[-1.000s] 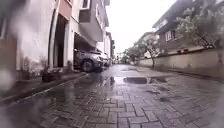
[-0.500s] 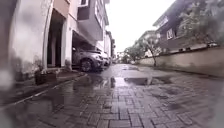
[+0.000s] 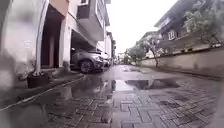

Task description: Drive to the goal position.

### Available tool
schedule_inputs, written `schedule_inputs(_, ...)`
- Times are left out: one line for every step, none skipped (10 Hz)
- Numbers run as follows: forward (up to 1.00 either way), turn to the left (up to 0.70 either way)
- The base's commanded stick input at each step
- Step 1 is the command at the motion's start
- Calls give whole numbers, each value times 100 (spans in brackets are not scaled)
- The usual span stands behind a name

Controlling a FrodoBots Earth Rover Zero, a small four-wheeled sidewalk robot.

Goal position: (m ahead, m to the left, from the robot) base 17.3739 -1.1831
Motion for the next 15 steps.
schedule_inputs(70, 0)
schedule_inputs(70, 0)
schedule_inputs(70, 0)
schedule_inputs(70, 0)
schedule_inputs(70, 0)
schedule_inputs(70, 0)
schedule_inputs(70, 0)
schedule_inputs(70, 0)
schedule_inputs(70, 0)
schedule_inputs(70, 0)
schedule_inputs(70, 0)
schedule_inputs(70, 0)
schedule_inputs(70, 0)
schedule_inputs(70, 0)
schedule_inputs(70, 0)
